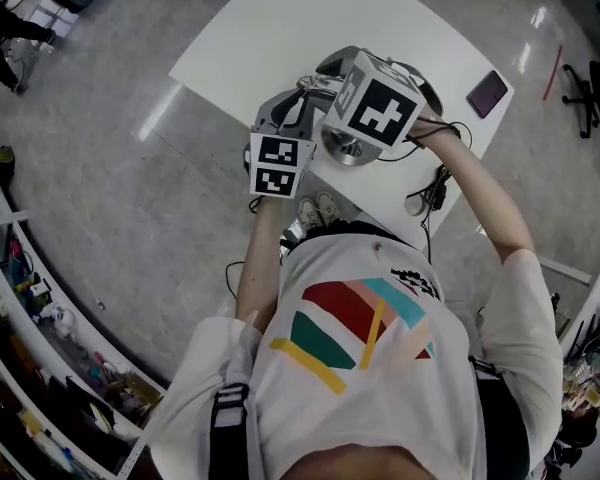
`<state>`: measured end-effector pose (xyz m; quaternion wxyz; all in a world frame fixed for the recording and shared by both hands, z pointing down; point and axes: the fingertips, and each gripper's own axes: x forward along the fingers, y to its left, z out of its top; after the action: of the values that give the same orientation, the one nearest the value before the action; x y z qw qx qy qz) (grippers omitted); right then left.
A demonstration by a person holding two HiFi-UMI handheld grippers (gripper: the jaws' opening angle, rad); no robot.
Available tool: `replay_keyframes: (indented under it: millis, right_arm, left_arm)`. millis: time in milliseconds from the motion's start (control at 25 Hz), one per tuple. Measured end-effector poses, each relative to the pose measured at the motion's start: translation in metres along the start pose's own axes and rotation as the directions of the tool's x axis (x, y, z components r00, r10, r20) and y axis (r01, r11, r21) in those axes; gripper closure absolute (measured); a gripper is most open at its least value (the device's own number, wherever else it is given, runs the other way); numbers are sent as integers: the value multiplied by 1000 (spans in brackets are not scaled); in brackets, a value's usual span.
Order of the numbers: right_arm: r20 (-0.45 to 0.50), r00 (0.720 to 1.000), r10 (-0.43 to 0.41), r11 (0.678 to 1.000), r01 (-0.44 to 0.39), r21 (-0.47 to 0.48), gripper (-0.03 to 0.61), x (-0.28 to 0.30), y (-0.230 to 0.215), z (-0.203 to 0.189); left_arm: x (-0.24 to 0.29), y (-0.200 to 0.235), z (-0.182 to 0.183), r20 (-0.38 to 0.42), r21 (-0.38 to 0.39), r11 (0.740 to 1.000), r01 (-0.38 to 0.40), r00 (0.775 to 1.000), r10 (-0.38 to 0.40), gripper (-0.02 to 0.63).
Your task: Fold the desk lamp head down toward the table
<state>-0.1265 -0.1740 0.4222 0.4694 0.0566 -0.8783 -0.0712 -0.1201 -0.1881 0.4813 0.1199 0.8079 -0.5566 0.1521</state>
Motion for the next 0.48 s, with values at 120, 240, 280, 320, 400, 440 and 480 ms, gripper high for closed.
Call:
replay_keyframes:
  millis: [120, 240, 280, 320, 400, 440, 480]
  right_arm:
    - [158, 980, -117, 990, 103, 98, 420, -29, -19, 11]
    - [289, 931, -223, 956, 151, 251, 420, -66, -36, 14]
    - [324, 908, -264, 940, 167, 298, 420, -78, -41, 13]
    - [355, 883, -309, 921, 185, 342, 420, -89, -45, 10]
    - [410, 818, -404, 877, 219, 428, 420, -113, -55, 6]
    - [438, 779, -449, 850, 222, 477, 420, -124, -59, 4]
    - [469, 737, -488, 822, 207, 531, 420, -136, -61, 2]
  left_arm:
    - [-3, 2, 4, 2, -10, 1000, -30, 1000, 30, 528]
    - [-20, 17, 30, 119, -83, 994, -66, 990, 75, 529]
    - [-29, 23, 43, 166, -114, 991, -73, 982, 92, 529]
    - [-36, 27, 58, 205, -130, 989, -77, 973, 103, 529]
    - [-48, 30, 92, 271, -117, 990, -80, 956, 110, 529]
    - [-53, 29, 110, 305, -102, 991, -80, 946, 108, 529]
    - [-59, 27, 128, 340, -94, 993, -78, 935, 105, 529]
